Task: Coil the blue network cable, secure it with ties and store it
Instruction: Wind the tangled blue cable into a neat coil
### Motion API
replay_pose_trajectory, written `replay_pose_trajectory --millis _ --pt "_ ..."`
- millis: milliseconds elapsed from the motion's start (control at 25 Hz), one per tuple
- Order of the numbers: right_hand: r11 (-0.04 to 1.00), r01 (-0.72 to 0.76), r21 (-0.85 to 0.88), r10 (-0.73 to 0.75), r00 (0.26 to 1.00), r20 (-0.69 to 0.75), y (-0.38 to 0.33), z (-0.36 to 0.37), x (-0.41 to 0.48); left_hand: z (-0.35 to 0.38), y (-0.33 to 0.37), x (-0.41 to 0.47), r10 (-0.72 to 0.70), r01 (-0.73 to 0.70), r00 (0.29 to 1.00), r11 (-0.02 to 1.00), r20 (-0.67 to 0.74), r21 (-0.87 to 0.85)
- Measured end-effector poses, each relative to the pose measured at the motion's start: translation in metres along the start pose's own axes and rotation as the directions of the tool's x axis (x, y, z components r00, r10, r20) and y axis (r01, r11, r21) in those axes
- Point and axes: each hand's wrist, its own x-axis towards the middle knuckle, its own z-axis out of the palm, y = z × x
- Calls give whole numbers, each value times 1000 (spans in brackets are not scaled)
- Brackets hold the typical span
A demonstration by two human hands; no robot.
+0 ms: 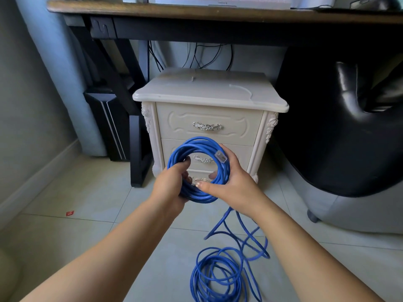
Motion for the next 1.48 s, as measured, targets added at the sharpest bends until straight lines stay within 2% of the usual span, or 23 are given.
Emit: replay_pose_trajectory --millis 80,160,280,360,440,520,600,640,720,760,800,920,1000,1120,1200,1280,1400,1480 --pt "999 -36 30 35 999 9 -1 -1 0 2 -2 -3 -25 24 1000 997 -16 -75" --pt "988 -82 130 75 996 52 -2 -5 1 4 -4 -5 -22 21 1000 995 -11 -96" --pt "935 -106 338 114 993 -6 3 -4 5 6 -5 -9 -26 33 996 997 86 -76" --pt "899 -119 420 171 982 -86 7 -2 9 6 -4 -11 -24 20 985 999 170 26" --pt "863 -139 485 218 970 -111 8 -4 13 5 -1 -9 5 -58 976 970 217 238" --pt "858 -124 499 208 971 -116 8 -9 16 1 5 -6 121 -233 957 863 265 448" --pt "928 -80 364 130 985 -114 9 -12 17 -5 11 -4 255 -420 897 744 360 520" --pt "968 -56 244 82 992 -96 9 -13 15 -8 14 -4 309 -516 849 661 428 546" --pt "999 -21 38 22 1000 -16 7 -13 12 -11 17 -6 356 -689 724 410 591 598" --pt "999 -1 -46 2 1000 22 7 -11 11 -12 16 -6 333 -730 683 301 650 613" --pt "992 17 -125 -11 999 51 6 -10 11 -13 15 -6 298 -736 676 236 674 634" --pt "964 68 -256 -43 994 101 3 -6 8 -15 12 1 278 -680 722 115 633 724" --pt "971 78 -226 -58 994 95 0 -4 6 -14 14 3 331 -660 721 62 608 749" --pt "1000 28 -5 -27 997 78 -4 -10 3 -11 16 3 410 -666 717 164 564 727" --pt "996 2 90 -13 992 123 -6 -17 2 -9 16 1 430 -655 735 247 525 714" --pt "998 -10 66 1 990 141 -6 -19 0 -6 17 1 425 -609 781 349 459 712" --pt "999 -44 26 42 997 58 -5 -16 2 -4 14 2 366 -532 845 495 390 687" --pt "999 -46 17 46 999 -6 -2 -15 5 -4 14 -1 286 -488 872 552 397 676"
